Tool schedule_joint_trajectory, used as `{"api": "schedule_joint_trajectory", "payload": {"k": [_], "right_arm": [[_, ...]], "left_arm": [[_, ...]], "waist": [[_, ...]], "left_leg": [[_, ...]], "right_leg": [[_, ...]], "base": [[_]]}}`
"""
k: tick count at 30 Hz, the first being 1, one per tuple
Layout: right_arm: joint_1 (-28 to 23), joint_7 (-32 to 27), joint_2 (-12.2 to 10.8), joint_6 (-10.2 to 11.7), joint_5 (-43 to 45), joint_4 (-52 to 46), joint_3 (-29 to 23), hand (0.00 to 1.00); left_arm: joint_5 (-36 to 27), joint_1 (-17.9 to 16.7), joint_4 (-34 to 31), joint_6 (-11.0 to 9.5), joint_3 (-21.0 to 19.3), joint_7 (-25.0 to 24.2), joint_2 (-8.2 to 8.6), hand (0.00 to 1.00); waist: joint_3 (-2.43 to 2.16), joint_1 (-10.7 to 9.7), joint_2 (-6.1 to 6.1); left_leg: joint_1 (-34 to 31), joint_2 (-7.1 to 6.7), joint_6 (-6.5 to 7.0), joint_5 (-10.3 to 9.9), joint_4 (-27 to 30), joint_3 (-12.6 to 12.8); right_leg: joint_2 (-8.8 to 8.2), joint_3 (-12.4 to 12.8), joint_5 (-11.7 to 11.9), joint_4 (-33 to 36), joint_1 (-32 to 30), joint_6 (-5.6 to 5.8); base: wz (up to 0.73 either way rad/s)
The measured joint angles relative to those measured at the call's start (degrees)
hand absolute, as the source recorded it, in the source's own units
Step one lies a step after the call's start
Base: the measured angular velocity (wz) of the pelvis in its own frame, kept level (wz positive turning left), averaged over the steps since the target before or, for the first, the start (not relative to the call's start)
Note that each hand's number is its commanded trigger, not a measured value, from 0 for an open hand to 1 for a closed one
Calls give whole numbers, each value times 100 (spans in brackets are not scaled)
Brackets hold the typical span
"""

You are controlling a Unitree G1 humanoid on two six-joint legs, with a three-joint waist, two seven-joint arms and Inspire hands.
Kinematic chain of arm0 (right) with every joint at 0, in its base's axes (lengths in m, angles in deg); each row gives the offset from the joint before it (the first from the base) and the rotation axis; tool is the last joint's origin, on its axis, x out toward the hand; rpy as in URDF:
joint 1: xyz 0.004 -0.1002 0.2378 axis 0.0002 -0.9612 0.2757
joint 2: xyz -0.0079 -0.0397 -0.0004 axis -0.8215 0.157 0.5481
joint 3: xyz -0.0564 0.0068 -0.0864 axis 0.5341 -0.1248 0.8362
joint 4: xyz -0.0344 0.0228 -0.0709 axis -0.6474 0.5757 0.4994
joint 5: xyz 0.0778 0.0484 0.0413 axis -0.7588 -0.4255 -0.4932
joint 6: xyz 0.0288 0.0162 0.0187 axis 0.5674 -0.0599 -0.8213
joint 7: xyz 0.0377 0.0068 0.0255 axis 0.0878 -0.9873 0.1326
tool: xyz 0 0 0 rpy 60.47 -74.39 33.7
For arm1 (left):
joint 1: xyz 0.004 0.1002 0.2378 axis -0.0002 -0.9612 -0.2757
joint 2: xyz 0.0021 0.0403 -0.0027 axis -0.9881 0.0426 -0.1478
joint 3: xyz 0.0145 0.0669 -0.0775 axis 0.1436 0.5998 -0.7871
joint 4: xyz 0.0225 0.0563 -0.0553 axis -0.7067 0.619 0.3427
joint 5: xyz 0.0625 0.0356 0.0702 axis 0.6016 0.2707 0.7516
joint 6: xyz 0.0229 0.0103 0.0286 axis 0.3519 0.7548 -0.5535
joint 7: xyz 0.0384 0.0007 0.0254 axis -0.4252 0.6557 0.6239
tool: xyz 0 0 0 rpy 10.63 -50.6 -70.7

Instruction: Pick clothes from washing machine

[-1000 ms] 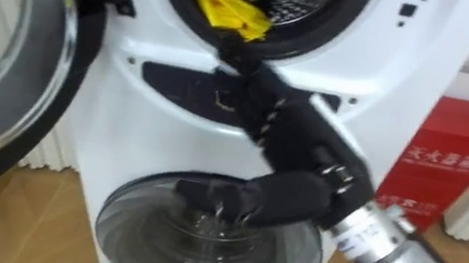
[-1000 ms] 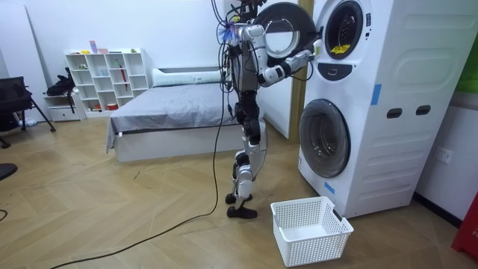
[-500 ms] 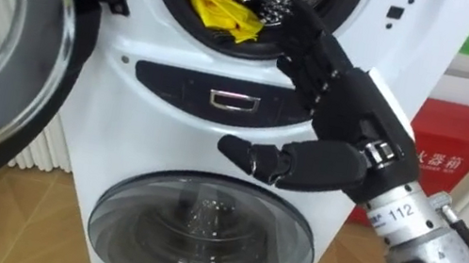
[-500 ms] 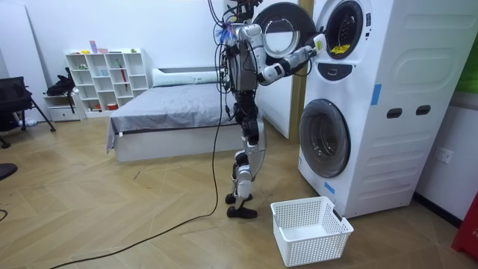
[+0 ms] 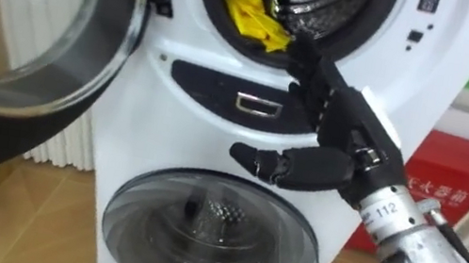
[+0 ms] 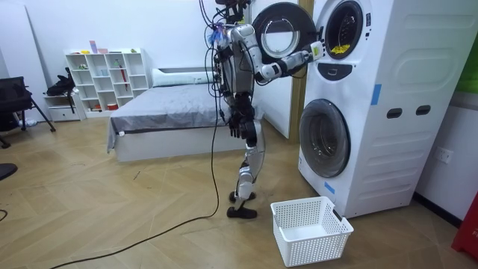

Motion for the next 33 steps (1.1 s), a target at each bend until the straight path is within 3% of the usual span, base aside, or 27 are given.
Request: {"api": "schedule_joint_trajectory", "payload": {"k": [1, 2, 3, 4, 5, 6, 10, 11, 13, 14, 15, 18, 20, 21, 22, 24, 25, 26, 27, 28, 29, 30, 31, 33], "right_arm": [[2, -63, 18, -5, -122, 23, -1, 0], [3, -84, 2, -29, -215, 49, 8, 0], [4, -84, 7, -42, -218, 53, 15, 0], [4, -108, 29, -47, -264, 54, 12, 0], [11, -161, 27, -46, -349, 56, 11, 0], [14, -184, 27, -47, -380, 57, 14, 0], [28, -286, 34, -44, -455, 86, 51, 0], [25, -351, 46, -1, -403, 148, 46, 0], [24, -396, 57, 76, -376, 129, 44, 0], [22, -402, 89, 84, -364, 95, 42, 0], [20, -411, 95, 84, -338, 73, 27, 0], [13, -545, 105, 86, -74, 49, -114, 0], [-233, -609, 141, 184, 86, 39, -222, 0], [-318, -604, 146, 232, 84, 34, -235, 0], [-469, -584, 122, 287, 113, 11, -254, 0], [-646, -513, 125, 401, 155, 17, -309, 0], [-675, -455, 131, 415, 161, 16, -310, 0], [-719, -423, 132, 401, 167, 8, -308, 0], [-736, -409, 134, 381, 173, -13, -307, 0], [-746, -385, 138, 359, 187, -28, -305, 0], [-747, -360, 139, 319, 192, -66, -299, 0], [-746, -346, 143, 290, 192, -90, -297, 0], [-743, -279, 158, 254, 174, -100, -299, 0], [-741, -206, 182, 249, 132, -121, -299, 0]], "left_arm": [[-5, -6, -7, 0, -6, 5, -3, 0], [-5, -68, -10, 0, -31, 13, -14, 0], [-2, -108, -10, 0, -46, 13, -15, 0], [-4, -168, -2, 0, -45, 11, -3, 0], [1, -186, 5, -1, -53, 8, 5, 0], [0, -178, 4, -8, -71, 8, 4, 0], [0, -60, -27, -38, -95, -7, 16, 0], [0, -3, -54, -59, -96, -9, 4, 0], [-13, 71, -73, -57, -94, -13, 1, 0], [-4, 114, -73, -56, -95, -19, 2, 0], [0, 151, -72, -53, -102, -19, 0, 0], [3, 379, -76, -53, -102, -19, -3, 0], [-6, 452, -85, -71, -96, -11, -25, 0], [-5, 456, -96, -78, -79, 1, -33, 0], [1, 461, -107, -85, -78, 12, -59, 0], [0, 462, -248, -121, -77, 39, -140, 0], [-1, 447, -281, -203, -69, 64, -204, 0], [-1, 453, -288, -233, -67, 79, -234, 0], [0, 458, -294, -238, -66, 91, -233, 0], [0, 456, -301, -245, -48, 132, -206, 0], [3, 439, -300, -250, -47, 163, -180, 0], [3, 417, -301, -251, -47, 174, -176, 0], [4, 385, -306, -248, -50, 196, -151, 0], [11, 275, -300, -247, -96, 217, -159, 0]], "waist": [[-3, 16, -28], [-8, 57, -84], [-7, 57, -110], [-15, 54, -125], [-47, 15, -134], [-60, 9, -157], [-42, -51, -142], [-10, -154, -83], [-13, -229, -36], [-25, -325, -26], [-29, -381, -23], [-42, -506, -33], [-35, -610, -17], [-32, -629, 2], [-14, -675, 84], [-25, -751, 123], [-22, -838, 141], [-27, -855, 160], [-29, -866, 164], [-30, -901, 164], [-35, -913, 151], [-37, -922, 148], [-62, -901, 203], [-72, -807, 224]], "left_leg": [[-299, -7, -105, 95, -394, -174], [-508, -10, -131, 458, -727, -256], [-560, -20, -142, 652, -905, -254], [-541, -22, -116, 1059, -1215, -226], [-481, -33, 48, 1345, -1346, -124], [-439, -47, 118, 1376, -1353, -56], [-339, -225, 263, 1155, -1176, 97], [-343, -237, 291, 1026, -1041, 121], [-283, -353, 329, 880, -1078, 168], [-240, -474, 372, 812, -1134, 199], [-237, -521, 395, 795, -1160, 191], [17, -684, 534, 744, -1342, 257], [371, -813, 666, 587, -1364, 301], [493, -823, 689, 544, -1417, 269], [717, -827, 719, 494, -1532, 213], [872, -731, 733, 492, -1675, 170], [913, -647, 730, 499, -1728, 151], [967, -583, 722, 507, -1795, 160], [991, -578, 722, 506, -1812, 158], [1058, -597, 723, 505, -1858, 158], [1095, -642, 725, 497, -1877, 163], [1111, -662, 719, 494, -1881, 157], [1151, -635, 688, 495, -1931, 145], [1200, -604, 627, 544, -2072, 155]], "right_leg": [[-14, 57, -49, 22, -25, 50], [-89, 86, -94, 42, 0, 83], [-126, 98, -104, 42, 27, 81], [-184, 117, -144, 42, 105, 167], [-219, 138, -196, 43, 154, 247], [-250, 137, -213, 34, 140, 274], [-492, 155, -183, -149, 342, 408], [-524, 157, -217, -109, 389, 469], [-656, 151, -342, 31, 404, 612], [-767, 103, -435, 290, 329, 724], [-820, 35, -463, 445, 282, 772], [-1185, -59, -483, 1799, -208, 885], [-1433, -50, -171, 2796, -400, 970], [-1438, -30, -46, 2975, -440, 971], [-1421, 52, 279, 3311, -571, 967], [-1281, 112, 40, 3277, -774, 985], [-1118, 169, -172, 2948, -961, 971], [-950, 209, -221, 2314, -1038, 977], [-900, 231, -216, 1926, -1030, 973], [-848, 268, -74, 1110, -983, 924], [-791, 335, 379, 624, -973, 881], [-787, 370, 632, 512, -957, 846], [-769, 349, 724, 379, -891, 771], [-706, 288, 763, 214, -851, 754]], "base": [[-4], [-10], [-15], [-4], [0], [-8], [-11], [0], [-2], [0], [14], [8], [7], [0], [-14], [-6], [-3], [-6], [-4], [6], [10], [4], [-10], [-12]]}}
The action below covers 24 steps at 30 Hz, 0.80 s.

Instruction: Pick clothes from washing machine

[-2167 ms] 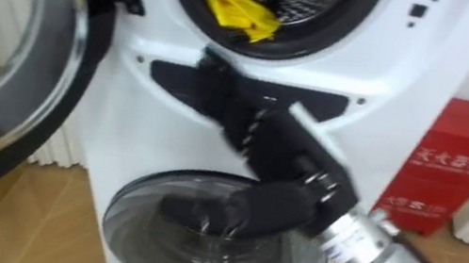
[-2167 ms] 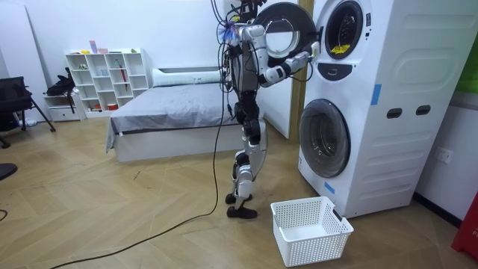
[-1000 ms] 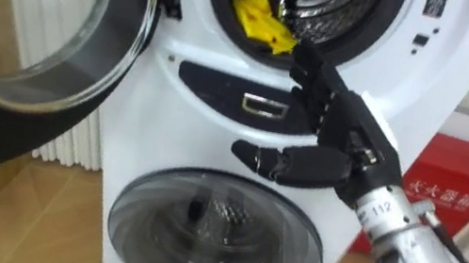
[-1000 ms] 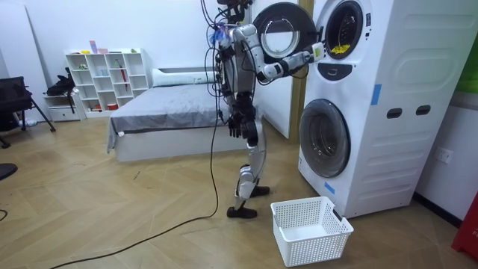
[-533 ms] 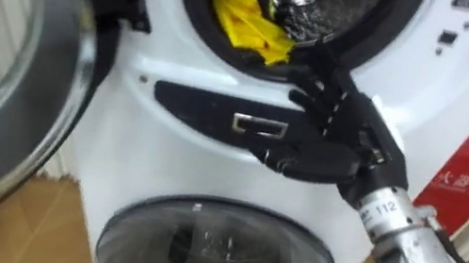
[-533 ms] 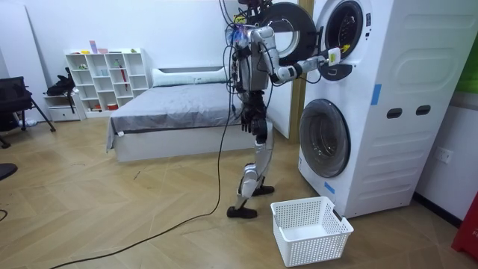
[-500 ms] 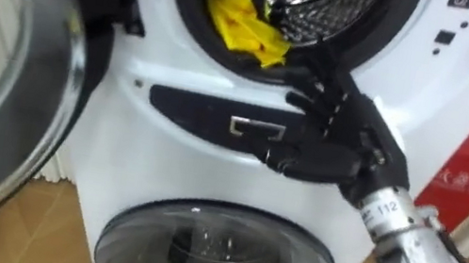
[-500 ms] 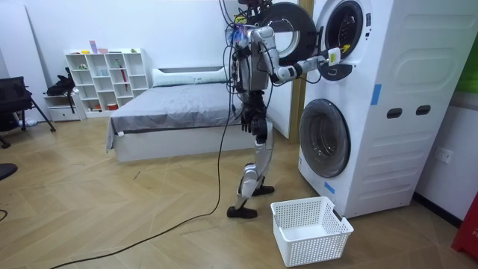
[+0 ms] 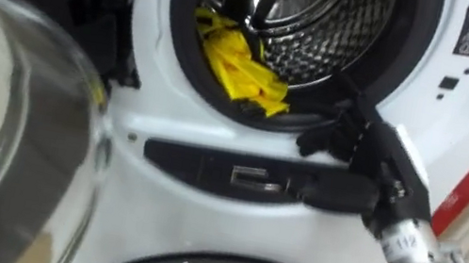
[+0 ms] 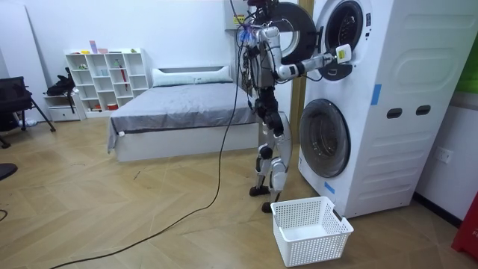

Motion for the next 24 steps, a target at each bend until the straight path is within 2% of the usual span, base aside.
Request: {"api": "schedule_joint_trajectory", "payload": {"k": [5, 9, 12, 13, 16, 18, 21, 23, 24], "right_arm": [[16, 158, 166, -10, -120, -114, 5, 0], [18, 308, 168, -59, -96, -204, 3, 0], [95, 523, 211, -221, -131, -410, 2, 0], [190, 544, 265, -357, -121, -446, 2, 0], [301, 650, 420, -586, -125, -582, 12, 0], [301, 677, 437, -640, -129, -639, 25, 0], [335, 772, 459, -764, -276, -712, 21, 0], [463, 890, 471, -984, -366, -772, 21, 0], [500, 924, 472, -1021, -366, -781, 21, 0]], "left_arm": [[4, -272, 14, 31, -79, -52, -10, 0], [5, -350, 14, 30, -110, -113, 28, 0], [73, -348, -5, 33, -114, -257, 92, 0], [141, -344, -5, 32, -117, -288, 106, 0], [211, -332, -9, 27, -119, -300, 112, 0], [216, -314, 5, 20, -136, -302, 106, 0], [213, -282, 8, 12, -233, -308, 93, 0], [215, -257, 9, 32, -248, -309, 89, 0], [215, -247, 9, 37, -255, -309, 89, 0]], "waist": [[-16, 200, -37], [-11, 285, -45], [-10, 285, -43], [-11, 284, -47], [-14, 293, -59], [-18, 320, -82], [-21, 320, -173], [-30, 321, -254], [-39, 320, -275]], "left_leg": [[-38, 118, -151, 119, -165, 52], [-63, 185, -214, 159, -178, 60], [-95, 211, -283, 166, -184, 32], [-94, 210, -298, 172, -192, 28], [-86, 227, -318, 191, -214, 24], [-43, 240, -352, 214, -280, 43], [-37, 286, -402, 223, -307, 47], [-70, 325, -457, 223, -308, 74], [-91, 338, -471, 225, -307, 85]], "right_leg": [[134, 23, 151, -265, -18, -105], [229, 94, 191, -352, -22, -178], [255, 59, 190, -362, -40, -218], [267, 58, 187, -364, -41, -232], [302, 59, 183, -362, -37, -277], [320, 56, 173, -356, -32, -310], [352, 7, 156, -359, -41, -377], [404, 41, 145, -350, -97, -417], [418, 51, 146, -349, -125, -430]], "base": [[-6], [-3], [4], [0], [0], [-5], [-1], [-9], [-9]]}}
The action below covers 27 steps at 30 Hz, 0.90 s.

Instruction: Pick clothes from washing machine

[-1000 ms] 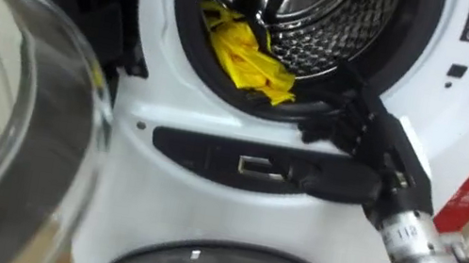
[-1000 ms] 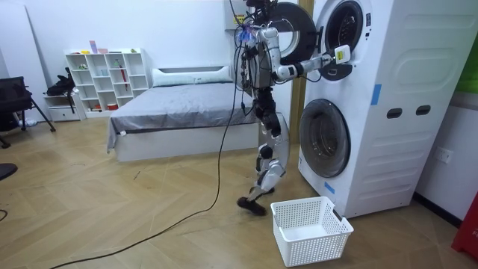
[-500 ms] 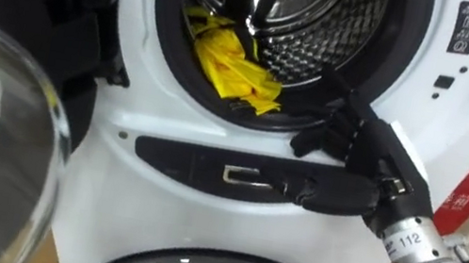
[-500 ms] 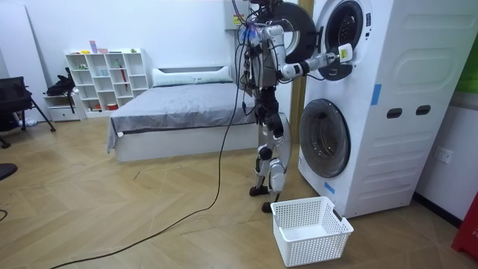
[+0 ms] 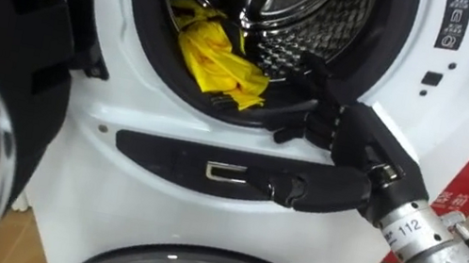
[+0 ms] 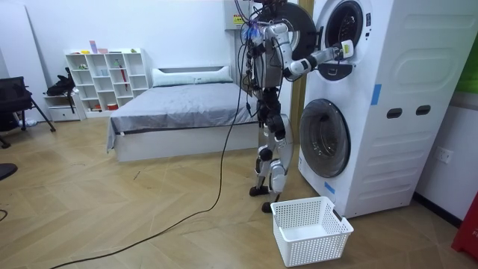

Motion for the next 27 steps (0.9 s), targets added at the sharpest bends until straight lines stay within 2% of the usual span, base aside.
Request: {"api": "schedule_joint_trajectory", "payload": {"k": [2, 8, 20, 27], "right_arm": [[72, 107, 7, -135, -1, -86, -1, 0], [183, 360, -18, -242, -4, -99, 5, 0], [225, 631, -26, -334, -11, -104, -42, 0], [225, 740, -38, -368, -9, -163, -16, 0]], "left_arm": [[0, 70, 4, 35, -12, -7, 0, 0], [-3, 52, 12, 56, -74, -11, -2, 0], [13, 33, 6, 96, -136, -10, 3, 0], [4, 35, 5, 107, -190, -9, 3, 0]], "waist": [[2, 4, -51], [1, 52, -50], [0, 173, -37], [-8, 212, -40]], "left_leg": [[-34, 53, -57, 10, 5, 14], [14, 151, -177, -1, -2, 4], [42, 245, -304, 25, -6, -126], [92, 260, -349, 57, -65, -97]], "right_leg": [[46, -5, 22, -14, -28, -76], [138, -35, -5, -4, 7, -231], [211, -166, -120, -6, 79, -315], [239, -142, -116, -5, 81, -360]], "base": [[-2], [0], [4], [-2]]}}
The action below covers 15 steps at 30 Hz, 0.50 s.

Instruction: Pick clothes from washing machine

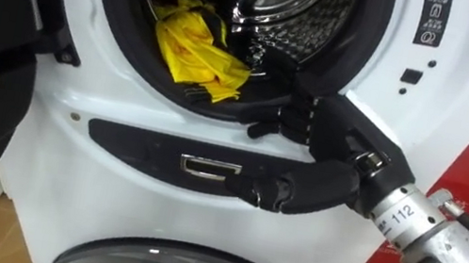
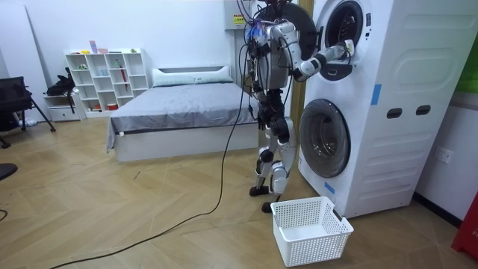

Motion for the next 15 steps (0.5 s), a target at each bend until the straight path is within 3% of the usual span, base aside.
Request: {"api": "schedule_joint_trajectory", "payload": {"k": [6, 9, 11, 12, 15], "right_arm": [[1, 71, -2, -142, 0, -105, 12, 0], [399, 257, -248, -138, -273, -347, 314, 0], [983, 402, -532, 46, -949, -506, 705, 0], [1080, 449, -580, 93, -1143, -554, 783, 0], [1388, 744, -676, 287, -1883, -697, 1050, 0]], "left_arm": [[0, 6, 7, 7, 13, 49, 1, 0], [3, 22, 65, 27, 20, 52, 0, 0], [6, 59, 161, 35, 84, 51, -2, 0], [6, 89, 186, 37, 104, 51, -3, 0], [4, 74, 245, 89, 112, 42, -8, 0]], "waist": [[-14, 103, -9], [-32, 143, 1], [-96, 258, -3], [-85, 282, 14], [-110, 459, -52]], "left_leg": [[70, 15, -13, 7, -5, 24], [83, 26, -33, 20, -2, 19], [108, 28, -46, 29, -3, -24], [140, 28, -46, 29, -4, -56], [283, 14, -28, -6, -6, -169]], "right_leg": [[33, 47, 35, -4, 19, -76], [47, 53, 39, -5, 20, -99], [50, 17, 32, -52, 82, -106], [52, -9, 32, -103, 150, -101], [47, -85, -72, -218, 415, 28]], "base": [[-4], [1], [13], [27], [39]]}}
